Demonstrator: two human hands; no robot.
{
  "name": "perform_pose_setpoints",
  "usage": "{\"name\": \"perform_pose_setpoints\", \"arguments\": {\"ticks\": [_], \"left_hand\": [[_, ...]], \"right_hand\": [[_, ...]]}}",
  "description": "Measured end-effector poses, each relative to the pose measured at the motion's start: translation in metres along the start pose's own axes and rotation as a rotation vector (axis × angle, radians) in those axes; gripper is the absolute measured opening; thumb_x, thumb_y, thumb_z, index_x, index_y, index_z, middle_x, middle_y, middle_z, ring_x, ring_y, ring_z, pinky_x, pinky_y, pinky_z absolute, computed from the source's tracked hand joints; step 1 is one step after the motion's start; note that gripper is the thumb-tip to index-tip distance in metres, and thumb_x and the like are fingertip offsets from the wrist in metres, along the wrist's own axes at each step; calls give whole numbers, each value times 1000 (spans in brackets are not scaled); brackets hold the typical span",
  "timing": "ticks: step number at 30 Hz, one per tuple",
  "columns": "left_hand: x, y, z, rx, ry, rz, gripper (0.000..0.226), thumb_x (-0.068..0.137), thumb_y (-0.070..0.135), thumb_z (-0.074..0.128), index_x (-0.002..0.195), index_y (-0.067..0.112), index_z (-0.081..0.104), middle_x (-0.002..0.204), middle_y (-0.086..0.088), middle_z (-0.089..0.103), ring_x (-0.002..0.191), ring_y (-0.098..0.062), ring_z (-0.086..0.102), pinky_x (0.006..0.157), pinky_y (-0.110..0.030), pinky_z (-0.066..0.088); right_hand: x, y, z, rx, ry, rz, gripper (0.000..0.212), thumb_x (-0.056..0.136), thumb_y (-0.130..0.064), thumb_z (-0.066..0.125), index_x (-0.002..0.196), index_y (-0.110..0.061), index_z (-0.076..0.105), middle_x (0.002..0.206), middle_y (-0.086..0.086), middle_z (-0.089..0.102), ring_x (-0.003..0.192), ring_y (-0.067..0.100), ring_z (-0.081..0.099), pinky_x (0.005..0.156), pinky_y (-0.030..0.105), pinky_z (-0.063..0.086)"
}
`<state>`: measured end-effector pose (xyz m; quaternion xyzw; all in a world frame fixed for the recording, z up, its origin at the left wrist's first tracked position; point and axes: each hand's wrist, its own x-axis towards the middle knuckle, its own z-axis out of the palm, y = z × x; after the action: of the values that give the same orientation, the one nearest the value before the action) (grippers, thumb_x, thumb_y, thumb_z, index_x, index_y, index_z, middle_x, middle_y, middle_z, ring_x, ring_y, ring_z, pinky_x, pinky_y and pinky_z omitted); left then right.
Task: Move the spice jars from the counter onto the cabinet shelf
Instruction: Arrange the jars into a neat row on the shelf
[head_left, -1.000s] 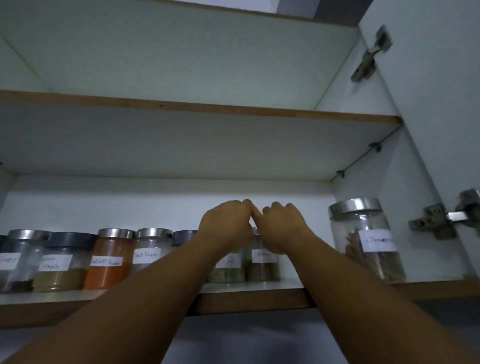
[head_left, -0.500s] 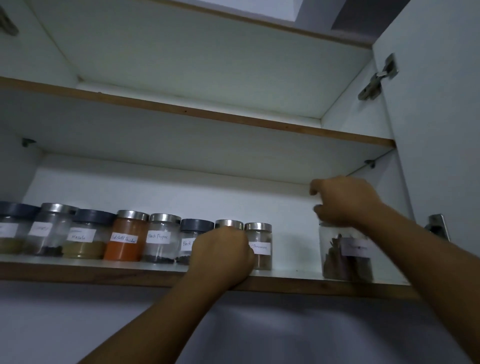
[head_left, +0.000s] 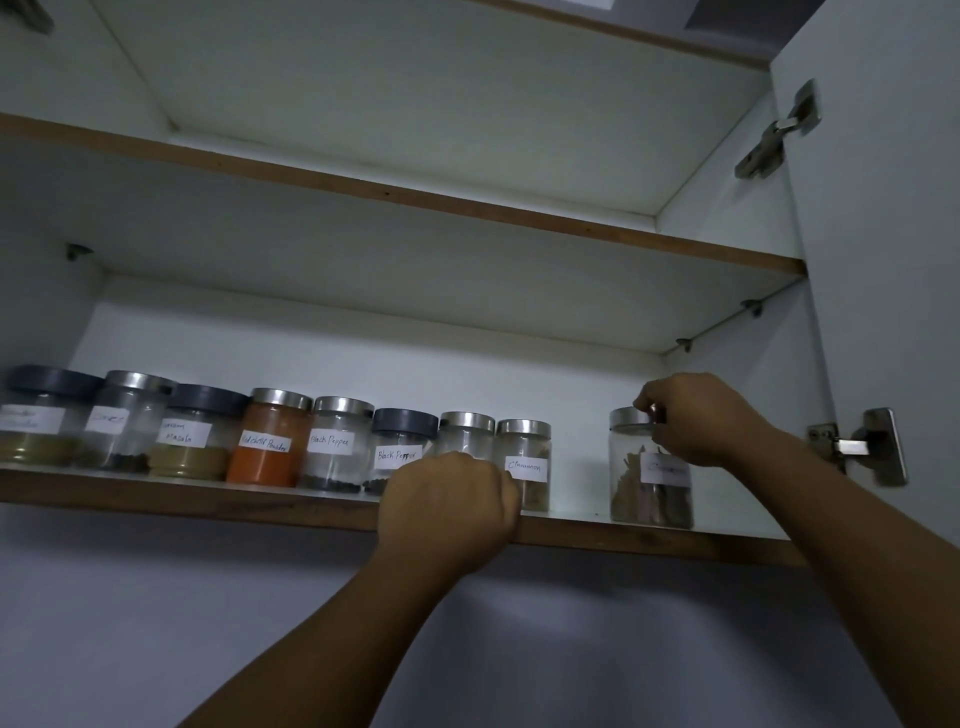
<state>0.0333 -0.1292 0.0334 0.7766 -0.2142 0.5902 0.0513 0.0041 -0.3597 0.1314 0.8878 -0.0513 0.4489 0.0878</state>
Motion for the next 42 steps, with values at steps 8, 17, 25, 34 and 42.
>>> {"name": "perform_pose_setpoints", "arguments": {"ticks": [8, 17, 25, 34, 42], "left_hand": [[1, -3, 13, -50, 97, -58, 40, 82, 39, 26, 51, 17, 35, 53, 4, 38, 49, -17, 39, 43, -22, 13], [1, -3, 15, -60, 98, -49, 43, 85, 40, 32, 49, 16, 29, 51, 4, 32, 50, -18, 42, 44, -21, 17], [1, -4, 16, -77, 97, -48, 42, 80, 42, 27, 48, 16, 30, 49, 3, 33, 49, -18, 46, 46, -22, 28], [0, -3, 12, -39, 127, -69, 40, 77, 41, 28, 46, 15, 29, 45, 4, 26, 43, -17, 34, 42, -19, 13], [0, -2, 12, -20, 127, -84, 39, 76, 41, 26, 46, 15, 29, 46, 4, 26, 43, -15, 29, 42, -21, 12]], "right_hand": [[39, -15, 27, -157, -136, -88, 19, 83, -6, 54, 92, -11, 70, 96, 5, 68, 86, 19, 60, 70, 26, 45], [73, -29, 49, -311, -347, -64, 26, 87, -7, 50, 109, -2, 61, 112, 12, 63, 86, 18, 54, 73, 26, 42], [86, -30, 75, -242, -475, -71, 37, 86, -7, 53, 123, -5, 53, 123, 13, 58, 111, 25, 56, 94, 34, 45], [83, -20, 82, -95, -403, -75, 65, 79, 3, 64, 137, -6, 37, 141, 13, 41, 126, 28, 41, 98, 34, 39], [81, -19, 88, -94, -388, -118, 50, 75, 1, 68, 121, -6, 49, 131, 14, 50, 117, 28, 48, 89, 32, 42]]}}
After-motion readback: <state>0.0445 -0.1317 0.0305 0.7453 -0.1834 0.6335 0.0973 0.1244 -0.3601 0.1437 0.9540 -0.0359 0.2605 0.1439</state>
